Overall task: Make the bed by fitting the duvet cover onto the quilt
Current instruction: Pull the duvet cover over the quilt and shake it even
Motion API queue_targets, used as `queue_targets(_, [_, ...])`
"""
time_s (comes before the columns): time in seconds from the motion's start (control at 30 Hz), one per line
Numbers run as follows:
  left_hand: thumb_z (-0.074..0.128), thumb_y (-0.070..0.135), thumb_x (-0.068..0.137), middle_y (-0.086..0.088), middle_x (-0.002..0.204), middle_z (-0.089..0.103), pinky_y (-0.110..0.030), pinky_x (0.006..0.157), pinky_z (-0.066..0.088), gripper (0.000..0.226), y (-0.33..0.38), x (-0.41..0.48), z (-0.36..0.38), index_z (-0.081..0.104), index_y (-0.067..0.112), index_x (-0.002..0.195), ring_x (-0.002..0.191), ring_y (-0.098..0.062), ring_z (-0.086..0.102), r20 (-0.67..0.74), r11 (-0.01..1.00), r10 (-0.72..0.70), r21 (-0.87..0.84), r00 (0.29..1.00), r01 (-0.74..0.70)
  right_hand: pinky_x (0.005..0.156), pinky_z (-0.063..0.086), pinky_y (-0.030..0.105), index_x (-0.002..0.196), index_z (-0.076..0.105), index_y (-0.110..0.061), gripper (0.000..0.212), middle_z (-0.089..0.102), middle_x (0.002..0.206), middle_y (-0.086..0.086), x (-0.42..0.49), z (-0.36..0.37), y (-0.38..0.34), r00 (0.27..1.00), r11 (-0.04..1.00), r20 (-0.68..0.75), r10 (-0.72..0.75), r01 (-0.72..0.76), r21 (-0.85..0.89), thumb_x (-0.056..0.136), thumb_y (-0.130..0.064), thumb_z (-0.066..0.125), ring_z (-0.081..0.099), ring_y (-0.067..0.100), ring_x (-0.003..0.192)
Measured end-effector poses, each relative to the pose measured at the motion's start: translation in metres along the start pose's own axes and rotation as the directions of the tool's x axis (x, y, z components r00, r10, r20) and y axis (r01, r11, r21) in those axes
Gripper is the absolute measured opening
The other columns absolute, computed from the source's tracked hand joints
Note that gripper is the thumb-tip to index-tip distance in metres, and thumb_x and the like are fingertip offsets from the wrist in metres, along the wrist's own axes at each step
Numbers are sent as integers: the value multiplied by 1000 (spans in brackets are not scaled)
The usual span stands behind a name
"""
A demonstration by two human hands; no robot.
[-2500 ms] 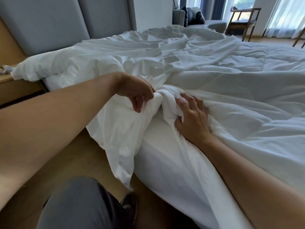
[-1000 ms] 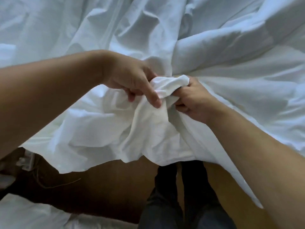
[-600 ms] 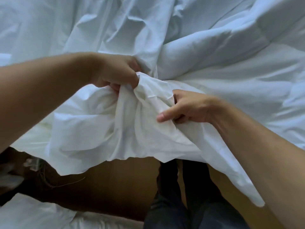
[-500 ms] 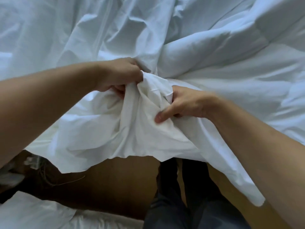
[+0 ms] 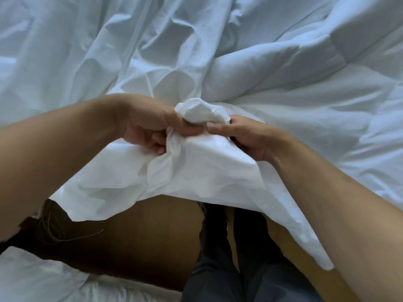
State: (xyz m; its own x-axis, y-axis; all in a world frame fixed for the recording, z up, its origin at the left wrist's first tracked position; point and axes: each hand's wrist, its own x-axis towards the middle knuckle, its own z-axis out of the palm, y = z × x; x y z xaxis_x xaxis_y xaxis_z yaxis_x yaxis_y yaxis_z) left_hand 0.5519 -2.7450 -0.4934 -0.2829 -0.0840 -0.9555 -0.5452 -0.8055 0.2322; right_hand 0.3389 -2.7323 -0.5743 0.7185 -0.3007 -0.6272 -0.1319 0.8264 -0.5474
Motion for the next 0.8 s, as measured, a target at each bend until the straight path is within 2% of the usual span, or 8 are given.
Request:
queue_targets(0.1, [84, 29, 68, 0, 55, 32, -23, 41, 37, 23, -2, -5, -12, 70, 15, 78, 42, -11, 32, -45, 992, 14, -127, 999, -20, 72, 23, 33, 115, 54, -1, 100, 38, 112, 18, -3, -1, -9, 981, 995, 177, 78, -67, -69, 39, -42, 101, 28, 30, 102])
queue_targets(0.23, [82, 25, 70, 5, 49, 16, -19, 36, 34, 21, -8, -9, -24, 63, 17, 64, 35, -6, 25, 72, 970, 75, -235, 995, -57, 44, 24, 18, 84, 48, 12, 63, 33, 69, 4, -3, -2, -6, 964, 998, 262, 47, -38, -40, 48, -11, 94, 34, 9, 53])
queue_targets(0.3, [90, 26, 62, 1, 54, 38, -22, 47, 47, 24, -8, -9, -25, 72, 15, 73, 44, -9, 44, 129, 965, 83, -259, 988, -48, 43, 25, 18, 75, 49, -3, 47, 38, 62, 2, -3, 2, 1, 966, 999, 258, 27, -18, -38, 53, -8, 91, 35, 7, 50])
queue_targets(0.37, [96, 33, 57, -9, 89, 71, -33, 71, 59, 52, -9, -7, -26, 77, 11, 100, 80, -20, 71, 206, 972, 115, -224, 972, -68, 43, 28, 18, 70, 54, -15, 32, 41, 58, -1, -3, 6, 4, 966, 999, 257, 0, 10, -34, 61, -7, 84, 32, 6, 45])
queue_targets(0.43, [98, 36, 53, -17, 115, 70, -44, 88, 56, 77, -10, -6, -26, 70, 6, 118, 104, -30, 69, 232, 992, 124, -54, 965, -114, 44, 32, 22, 76, 65, -19, 27, 49, 64, -1, -1, 10, 5, 980, 993, 197, -26, 49, -110, 63, -8, 85, 34, 9, 49])
queue_targets(0.5, [98, 24, 54, -19, 116, 71, -50, 93, 54, 70, -8, -7, -18, 70, 7, 116, 107, -35, 69, 198, 976, 81, 184, 977, -118, 46, 34, 26, 86, 69, -22, 31, 57, 72, -2, 1, 15, 6, 997, 966, 51, -51, 62, -249, 62, -9, 85, 40, 11, 56])
queue_targets(0.63, [92, 2, 59, -4, 84, 75, -26, 51, 52, 37, -5, -10, 0, 76, 18, 88, 73, -20, 70, 47, 881, 105, 459, 993, -115, 46, 33, 27, 101, 70, -12, 24, 55, 73, 5, 1, 23, 13, 963, 968, -214, -165, 116, -223, 78, -5, 68, 39, 19, 61])
queue_targets(0.8, [79, 3, 80, -2, 77, 67, -23, 48, 43, 21, -7, -13, 5, 71, 8, 98, 68, -15, 61, -107, 902, 261, 381, 959, -203, 43, 21, 24, 68, 58, -24, 29, 36, 57, -4, -2, 33, 17, 915, 982, -359, -186, 180, -49, 87, -3, 52, 22, 11, 48])
